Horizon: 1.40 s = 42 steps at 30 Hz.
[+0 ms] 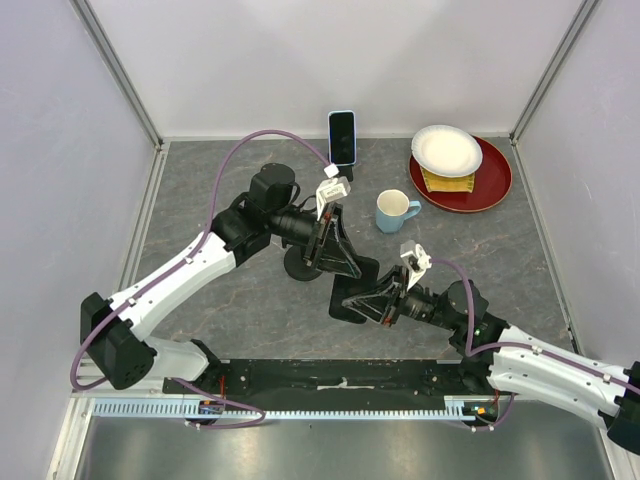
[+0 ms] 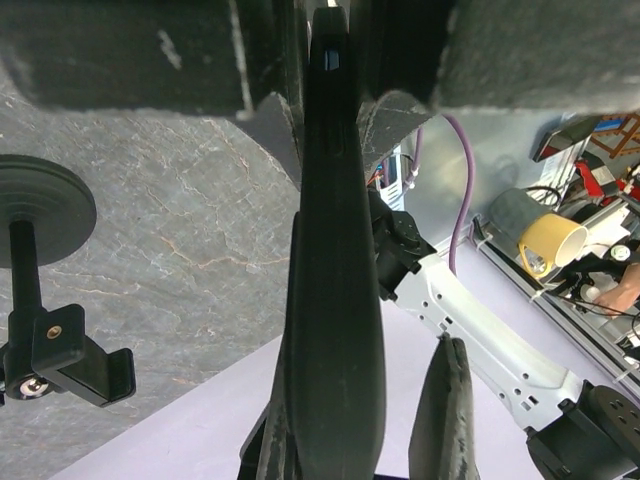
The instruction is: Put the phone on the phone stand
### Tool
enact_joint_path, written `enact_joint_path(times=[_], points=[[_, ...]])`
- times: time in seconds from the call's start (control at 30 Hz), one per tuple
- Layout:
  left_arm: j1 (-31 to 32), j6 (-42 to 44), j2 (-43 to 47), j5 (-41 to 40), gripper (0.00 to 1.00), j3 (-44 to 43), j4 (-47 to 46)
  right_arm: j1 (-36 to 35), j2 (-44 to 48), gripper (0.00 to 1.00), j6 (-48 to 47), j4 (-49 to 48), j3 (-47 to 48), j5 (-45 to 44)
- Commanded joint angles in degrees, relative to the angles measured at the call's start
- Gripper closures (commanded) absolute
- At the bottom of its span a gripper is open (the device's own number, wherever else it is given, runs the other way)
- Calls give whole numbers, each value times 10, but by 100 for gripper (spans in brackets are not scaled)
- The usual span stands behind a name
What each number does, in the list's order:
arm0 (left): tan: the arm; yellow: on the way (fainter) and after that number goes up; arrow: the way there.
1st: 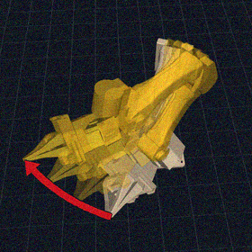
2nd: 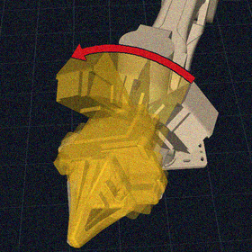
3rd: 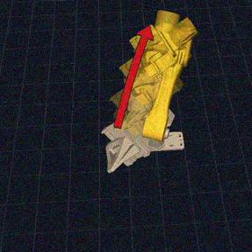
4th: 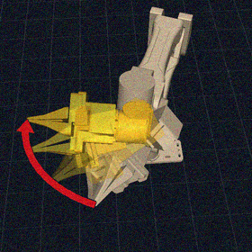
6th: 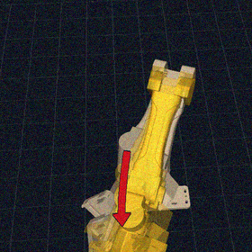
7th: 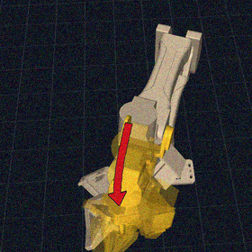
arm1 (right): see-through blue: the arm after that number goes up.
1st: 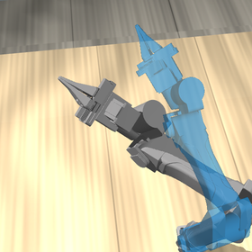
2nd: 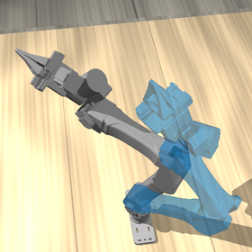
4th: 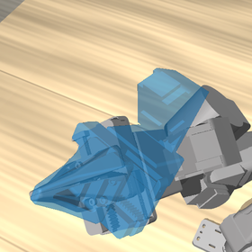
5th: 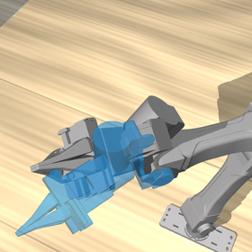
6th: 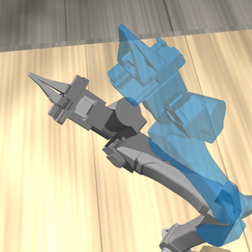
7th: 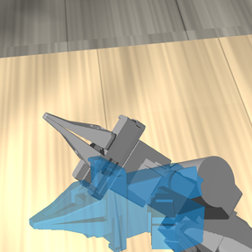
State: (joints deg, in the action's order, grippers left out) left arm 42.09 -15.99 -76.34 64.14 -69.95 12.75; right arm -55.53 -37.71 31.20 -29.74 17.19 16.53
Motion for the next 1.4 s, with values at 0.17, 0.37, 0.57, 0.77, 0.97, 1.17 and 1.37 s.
enact_joint_path(times=[0.17,0.37,0.57,0.77,0.97,1.17,1.37], points=[[3,-21,-4,25,55,-2,-23,-1,-1,100,-18,-60,49,-23],[4,-18,-3,27,79,-1,-26,-1,-11,100,-11,-77,48,-24],[5,-16,0,20,65,3,-27,-2,-27,100,-4,-89,47,-24],[7,-14,0,25,68,3,-29,-2,-31,100,-3,-92,45,-29],[8,-5,6,17,94,5,-31,-3,-40,100,-1,-90,49,-26],[9,18,56,-53,98,24,-42,-4,-50,65,-2,-9,60,-50],[3,54,114,-171,98,30,-22,-3,-35,26,-13,103,72,-91]])
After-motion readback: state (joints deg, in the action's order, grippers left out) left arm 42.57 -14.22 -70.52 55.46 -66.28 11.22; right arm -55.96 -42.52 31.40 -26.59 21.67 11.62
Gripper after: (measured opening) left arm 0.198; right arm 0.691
